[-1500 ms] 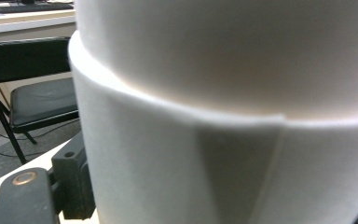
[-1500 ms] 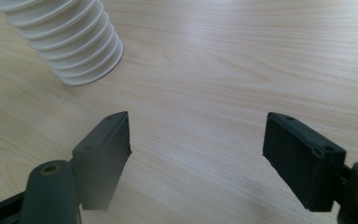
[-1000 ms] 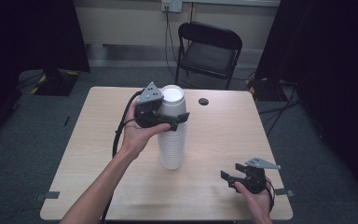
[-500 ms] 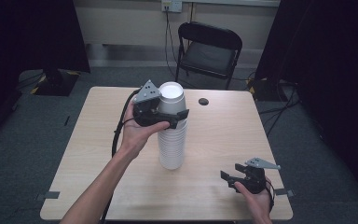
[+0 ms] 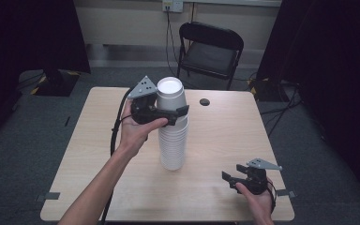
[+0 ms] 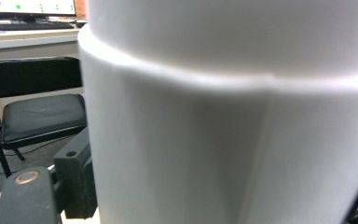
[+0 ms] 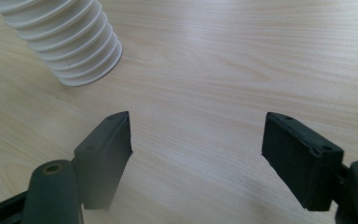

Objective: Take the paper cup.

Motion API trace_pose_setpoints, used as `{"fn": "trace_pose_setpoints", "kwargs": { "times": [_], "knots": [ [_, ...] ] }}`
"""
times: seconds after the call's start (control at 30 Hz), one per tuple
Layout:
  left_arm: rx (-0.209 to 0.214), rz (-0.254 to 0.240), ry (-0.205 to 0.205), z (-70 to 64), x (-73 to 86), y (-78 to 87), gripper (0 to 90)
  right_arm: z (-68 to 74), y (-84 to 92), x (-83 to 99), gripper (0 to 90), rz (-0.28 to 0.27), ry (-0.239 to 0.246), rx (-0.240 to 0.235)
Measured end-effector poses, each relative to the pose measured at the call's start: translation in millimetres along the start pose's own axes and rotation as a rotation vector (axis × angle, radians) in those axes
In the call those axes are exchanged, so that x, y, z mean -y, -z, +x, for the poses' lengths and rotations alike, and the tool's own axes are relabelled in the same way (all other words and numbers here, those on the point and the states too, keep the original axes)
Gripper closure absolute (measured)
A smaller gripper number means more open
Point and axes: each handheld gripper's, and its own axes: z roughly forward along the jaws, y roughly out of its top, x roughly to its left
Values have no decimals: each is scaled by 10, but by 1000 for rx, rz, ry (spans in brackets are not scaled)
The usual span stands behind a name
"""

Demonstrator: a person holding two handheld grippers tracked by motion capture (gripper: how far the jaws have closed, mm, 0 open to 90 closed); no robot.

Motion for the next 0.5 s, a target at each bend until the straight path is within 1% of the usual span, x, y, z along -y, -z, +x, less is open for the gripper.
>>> {"fn": "trace_pose_setpoints", "kwargs": {
  "times": [0.03,0.17,0.2,0.3,0.33,0.37,0.4,0.43,0.5],
  "knots": [
    [-11,-7,-13,-13,-27,13,145,3,-2,0,241,-1,-1,-1],
    [-9,-18,-10,-17,-69,32,146,13,-4,-2,242,-1,2,-2],
    [-15,-31,-10,-18,-82,37,146,14,-4,-2,241,-1,2,-1],
    [-22,-39,-13,-9,-109,56,146,8,-3,-1,241,-2,0,-2],
    [-17,-44,-14,-5,-116,62,147,7,-3,-1,241,-3,0,-2],
    [-3,-54,-10,2,-120,67,148,8,-2,-1,241,-3,0,-1],
    [-3,-60,-10,7,-122,67,149,8,-2,0,242,-3,0,-2],
    [-17,-60,-13,5,-129,69,149,8,-2,0,241,-3,0,-3],
    [-9,-65,-6,4,-135,65,149,7,-3,-1,241,-2,1,-2]
  ]
}}
